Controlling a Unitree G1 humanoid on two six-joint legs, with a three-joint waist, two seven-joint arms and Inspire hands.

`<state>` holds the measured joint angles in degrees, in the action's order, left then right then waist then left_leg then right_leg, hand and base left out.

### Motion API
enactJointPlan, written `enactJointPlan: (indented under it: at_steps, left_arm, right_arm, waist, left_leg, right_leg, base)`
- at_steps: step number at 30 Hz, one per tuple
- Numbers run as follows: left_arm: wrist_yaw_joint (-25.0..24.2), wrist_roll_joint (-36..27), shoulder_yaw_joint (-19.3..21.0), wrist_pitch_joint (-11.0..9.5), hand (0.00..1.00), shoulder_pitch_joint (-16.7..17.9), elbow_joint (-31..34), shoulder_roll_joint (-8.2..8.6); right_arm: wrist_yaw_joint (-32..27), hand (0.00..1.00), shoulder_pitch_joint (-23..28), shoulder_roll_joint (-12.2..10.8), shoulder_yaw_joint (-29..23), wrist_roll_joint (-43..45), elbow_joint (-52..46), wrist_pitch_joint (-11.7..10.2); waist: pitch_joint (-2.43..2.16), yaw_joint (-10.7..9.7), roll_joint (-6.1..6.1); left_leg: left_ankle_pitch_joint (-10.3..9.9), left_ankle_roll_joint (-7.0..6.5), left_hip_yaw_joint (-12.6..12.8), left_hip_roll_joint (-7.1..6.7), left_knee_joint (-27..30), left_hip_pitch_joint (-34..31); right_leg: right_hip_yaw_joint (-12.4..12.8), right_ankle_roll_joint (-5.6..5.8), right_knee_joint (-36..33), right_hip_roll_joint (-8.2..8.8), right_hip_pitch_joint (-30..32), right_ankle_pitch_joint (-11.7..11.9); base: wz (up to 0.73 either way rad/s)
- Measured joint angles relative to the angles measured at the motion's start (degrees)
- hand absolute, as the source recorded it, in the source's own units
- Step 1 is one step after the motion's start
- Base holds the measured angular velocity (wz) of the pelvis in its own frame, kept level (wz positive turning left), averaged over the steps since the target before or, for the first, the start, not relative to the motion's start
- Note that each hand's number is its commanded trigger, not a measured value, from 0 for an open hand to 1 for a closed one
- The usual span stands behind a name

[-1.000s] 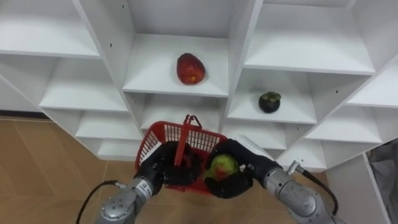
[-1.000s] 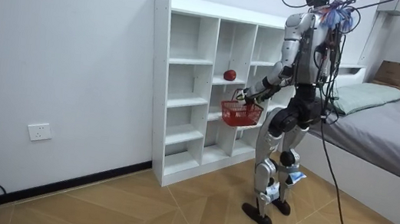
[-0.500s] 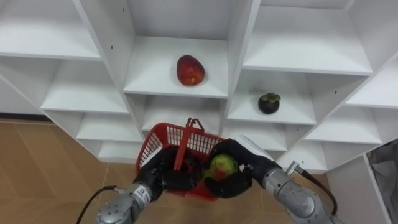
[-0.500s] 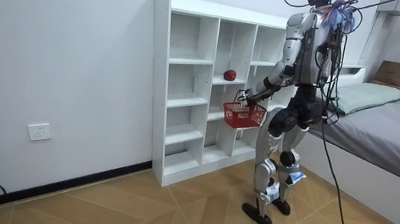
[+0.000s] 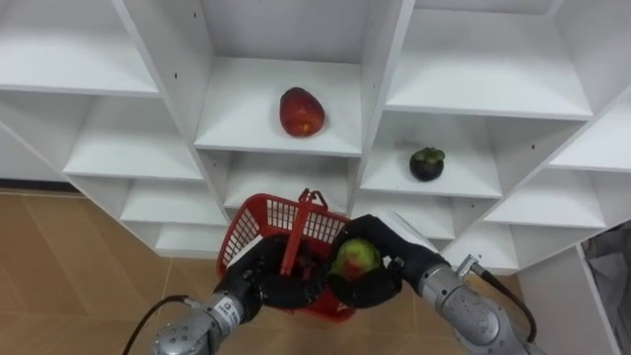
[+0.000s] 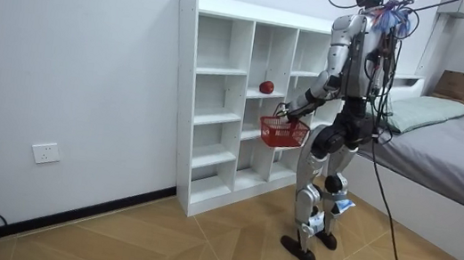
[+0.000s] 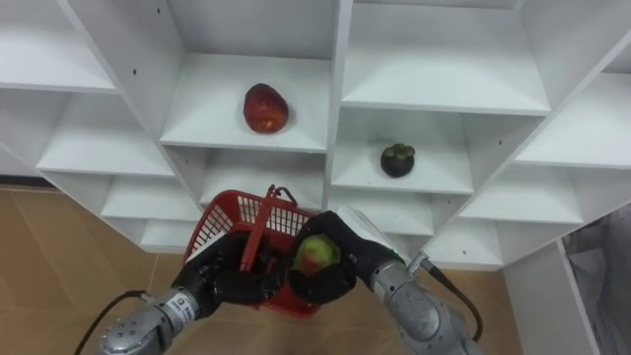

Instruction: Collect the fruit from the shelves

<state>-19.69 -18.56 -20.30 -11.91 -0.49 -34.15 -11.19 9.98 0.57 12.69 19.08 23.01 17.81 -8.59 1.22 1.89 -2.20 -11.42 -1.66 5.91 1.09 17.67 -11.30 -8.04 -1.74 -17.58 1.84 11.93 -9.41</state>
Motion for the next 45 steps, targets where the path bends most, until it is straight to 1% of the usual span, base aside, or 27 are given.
enactJointPlan:
  at_steps: [8,9,10,11,16,21,25,31,45]
  left_arm:
    - [-0.7,-0.1,-0.2,0.0,1.0,0.0,0.0,-0.17]
    - [-0.9,-0.1,-0.3,0.1,1.0,0.0,0.0,-0.08]
    - [-1.0,-0.1,-0.3,0.3,1.0,0.0,0.0,-0.09]
    - [-1.0,-0.1,-0.3,0.3,1.0,0.0,0.0,-0.08]
    - [-1.2,-0.1,-0.2,0.6,1.0,0.1,0.5,0.01]
    - [-1.4,-0.1,-0.2,0.7,1.0,0.2,3.2,0.34]
    - [-1.9,-1.7,-0.2,0.6,1.0,0.2,3.9,0.62]
    - [-2.3,-2.1,-0.3,0.7,1.0,0.2,3.9,1.1]
    - [-2.3,-2.2,-0.3,0.9,1.0,0.3,5.0,1.07]
  right_arm:
    - [-0.1,1.0,0.0,0.3,0.5,-0.1,0.2,0.0]
    - [-0.1,0.61,0.0,0.5,0.8,-0.1,0.2,0.0]
    - [-0.2,0.06,0.0,0.6,1.0,-0.1,0.2,0.0]
    - [-0.2,0.0,0.0,0.6,1.0,-0.1,0.2,0.0]
    - [-0.4,0.0,0.0,0.6,1.0,-0.1,0.2,0.0]
    - [-0.6,0.0,0.0,0.5,1.0,0.0,0.4,0.0]
    - [-0.6,0.0,0.0,0.5,1.1,-0.1,0.4,0.0]
    - [-0.6,0.0,0.0,0.5,1.1,-0.1,0.4,0.0]
    - [-1.3,0.0,0.0,0.6,2.2,-0.1,0.4,-0.1]
  waist:
    - [-0.01,0.0,-0.01]
    - [-0.01,0.0,-0.01]
    - [-0.01,0.0,0.0]
    - [-0.01,0.0,0.0]
    - [-0.07,0.0,0.14]
    - [-0.12,0.0,0.24]
    - [-0.28,0.0,0.57]
    - [-0.29,0.0,0.62]
    - [-0.27,0.1,0.59]
  left_leg:
    - [0.0,0.0,0.0,0.0,0.1,0.0]
    - [0.0,0.0,0.0,-0.01,0.1,0.0]
    - [0.0,0.0,0.0,-0.01,0.1,0.0]
    - [0.0,0.0,0.0,0.0,0.1,0.0]
    - [0.0,0.0,0.0,0.0,0.0,0.0]
    - [0.0,0.0,0.0,0.0,0.0,0.0]
    - [0.0,0.0,0.0,0.0,0.0,0.0]
    - [0.0,0.0,0.0,0.0,0.0,0.1]
    - [0.0,0.0,0.1,0.0,-0.1,0.0]
  right_leg:
    - [0.0,0.0,0.0,0.01,0.0,0.0]
    - [0.0,0.0,0.0,0.01,0.0,0.0]
    - [0.0,0.0,0.0,0.01,0.0,0.0]
    - [0.0,0.0,0.0,0.0,0.0,0.0]
    - [0.0,0.0,0.0,-0.01,0.0,0.0]
    - [0.0,0.0,0.0,-0.01,0.0,0.0]
    - [0.0,0.0,0.0,0.0,0.0,0.0]
    - [0.0,0.0,0.0,0.0,0.0,0.0]
    - [0.0,0.01,0.0,0.01,0.0,0.0]
  base:
    - [0.0]
    - [0.0]
    - [0.0]
    - [0.0]
    - [0.0]
    - [0.0]
    - [0.0]
    - [0.0]
    - [0.0]
